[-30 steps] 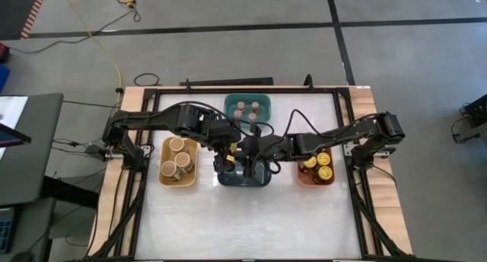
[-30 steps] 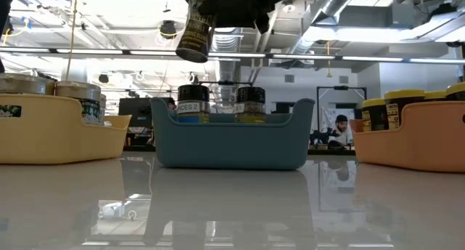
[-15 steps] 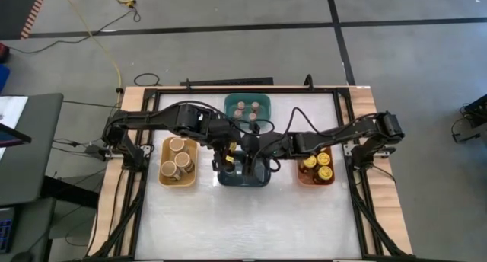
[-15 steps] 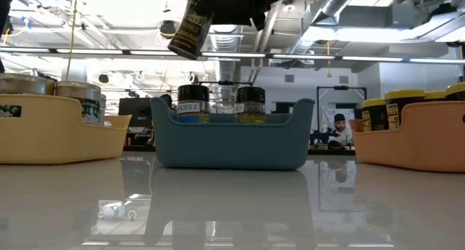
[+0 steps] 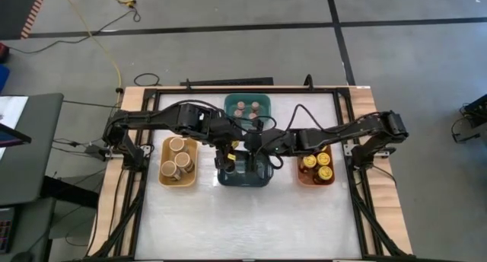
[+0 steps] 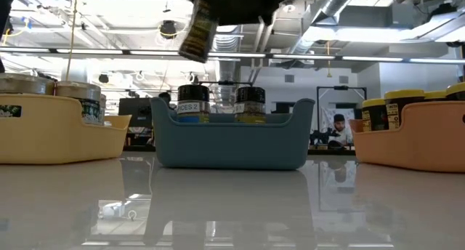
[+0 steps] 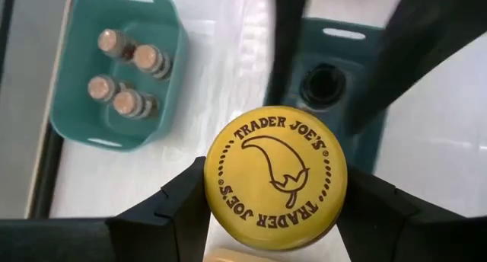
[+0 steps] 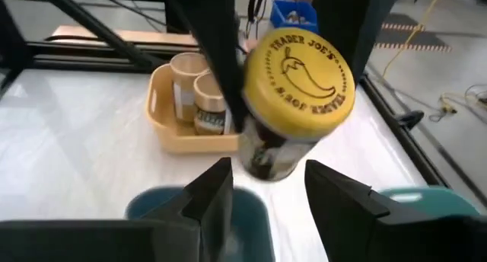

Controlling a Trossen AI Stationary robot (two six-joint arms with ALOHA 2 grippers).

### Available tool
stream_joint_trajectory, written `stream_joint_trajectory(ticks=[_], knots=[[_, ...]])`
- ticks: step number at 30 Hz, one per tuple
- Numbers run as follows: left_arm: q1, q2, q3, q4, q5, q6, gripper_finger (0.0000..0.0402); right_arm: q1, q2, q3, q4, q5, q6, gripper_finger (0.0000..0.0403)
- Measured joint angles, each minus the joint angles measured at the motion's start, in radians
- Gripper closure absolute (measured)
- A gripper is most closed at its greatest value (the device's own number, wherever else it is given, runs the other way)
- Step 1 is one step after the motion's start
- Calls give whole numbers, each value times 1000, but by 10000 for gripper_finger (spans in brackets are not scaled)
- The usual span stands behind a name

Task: Sort spices by type
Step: Put the yellow seasoning into the orange bin

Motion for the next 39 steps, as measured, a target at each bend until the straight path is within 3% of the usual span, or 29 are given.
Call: stream_joint_trajectory(ticks=[5,9,13,16,23,28,32,39], knots=[[11,0,0,5,-5,5,182,-6,-96,2,-203,-2,97,211],[26,0,0,9,-1,3,182,-10,-188,2,-479,-2,162,210],[31,0,0,31,-1,0,182,-15,-264,-1,-765,-2,352,210],[30,0,0,83,10,4,182,14,-328,-50,-867,30,475,209],[30,0,0,175,33,24,182,190,-513,-278,-781,212,754,208],[30,0,0,197,46,30,182,288,-573,-412,-543,322,815,203],[30,0,0,213,53,30,182,287,-575,-482,-364,371,809,169],[30,0,0,257,91,29,182,229,-574,-545,-96,370,706,73]])
